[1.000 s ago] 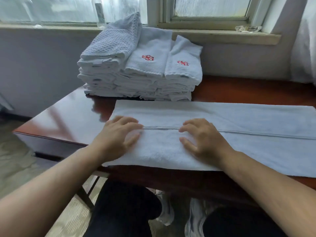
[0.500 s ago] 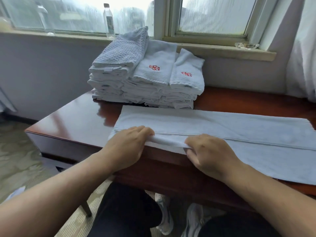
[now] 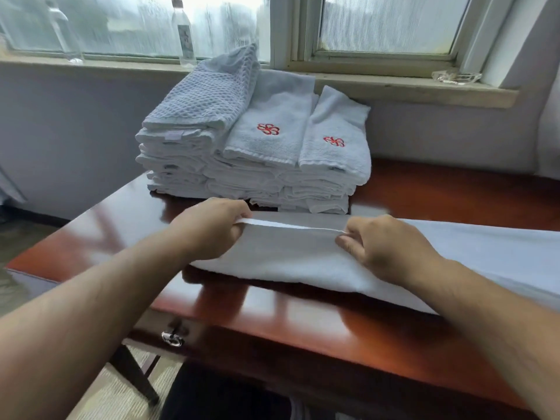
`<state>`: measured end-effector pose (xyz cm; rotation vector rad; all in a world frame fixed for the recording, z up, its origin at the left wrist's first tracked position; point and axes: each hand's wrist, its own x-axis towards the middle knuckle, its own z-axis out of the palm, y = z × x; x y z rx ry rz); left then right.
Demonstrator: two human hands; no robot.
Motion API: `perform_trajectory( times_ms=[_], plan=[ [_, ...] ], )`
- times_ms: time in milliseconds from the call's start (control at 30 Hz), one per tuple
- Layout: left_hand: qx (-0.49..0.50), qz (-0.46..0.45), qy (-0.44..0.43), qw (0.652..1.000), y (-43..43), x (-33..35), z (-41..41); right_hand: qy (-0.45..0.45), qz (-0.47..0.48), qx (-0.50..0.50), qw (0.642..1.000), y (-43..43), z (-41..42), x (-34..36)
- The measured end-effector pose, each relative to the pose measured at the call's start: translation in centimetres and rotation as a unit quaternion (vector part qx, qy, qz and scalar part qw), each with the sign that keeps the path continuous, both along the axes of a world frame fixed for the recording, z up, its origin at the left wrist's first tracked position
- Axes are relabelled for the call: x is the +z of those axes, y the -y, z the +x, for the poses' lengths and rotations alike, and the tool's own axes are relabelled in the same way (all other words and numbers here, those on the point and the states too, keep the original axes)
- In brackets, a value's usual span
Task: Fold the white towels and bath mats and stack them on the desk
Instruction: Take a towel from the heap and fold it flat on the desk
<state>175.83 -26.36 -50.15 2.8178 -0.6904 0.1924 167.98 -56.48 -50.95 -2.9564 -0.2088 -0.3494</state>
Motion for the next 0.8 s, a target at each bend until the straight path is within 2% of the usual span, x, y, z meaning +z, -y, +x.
perform_trajectory(
  times_ms=[100,167,300,400,500,567,800],
  plan=[
    [0.044,0.139,-0.012,0.989,0.0,-0.7,2.0,-0.016,-0.008,0.018,1.0,0.5,2.2,-0.9],
    [0.07,0.194,-0.015,0.978,0.2,-1.0,2.9,-0.014,-0.011,0.023,1.0,0.8,3.2,-1.8],
    [0.094,0.274,0.073,0.954,1.1,-1.1,3.6,-0.001,0.004,0.024,1.0,1.5,4.0,-3.4],
    [0.056,0.231,0.12,0.964,3.8,-1.6,2.5,0.003,0.033,0.016,0.999,1.7,3.8,-3.9],
    [-0.052,0.118,0.034,0.991,8.3,-2.5,0.4,0.003,0.038,0.004,0.999,2.6,2.6,-3.7],
    [-0.115,0.076,-0.013,0.99,11.6,-3.2,-1.2,0.004,0.04,-0.019,0.999,4.0,1.0,-3.5],
    [-0.232,-0.016,-0.013,0.972,23.2,-4.3,-4.0,0.056,-0.002,-0.128,0.99,13.2,-8.0,-3.8]
  ],
)
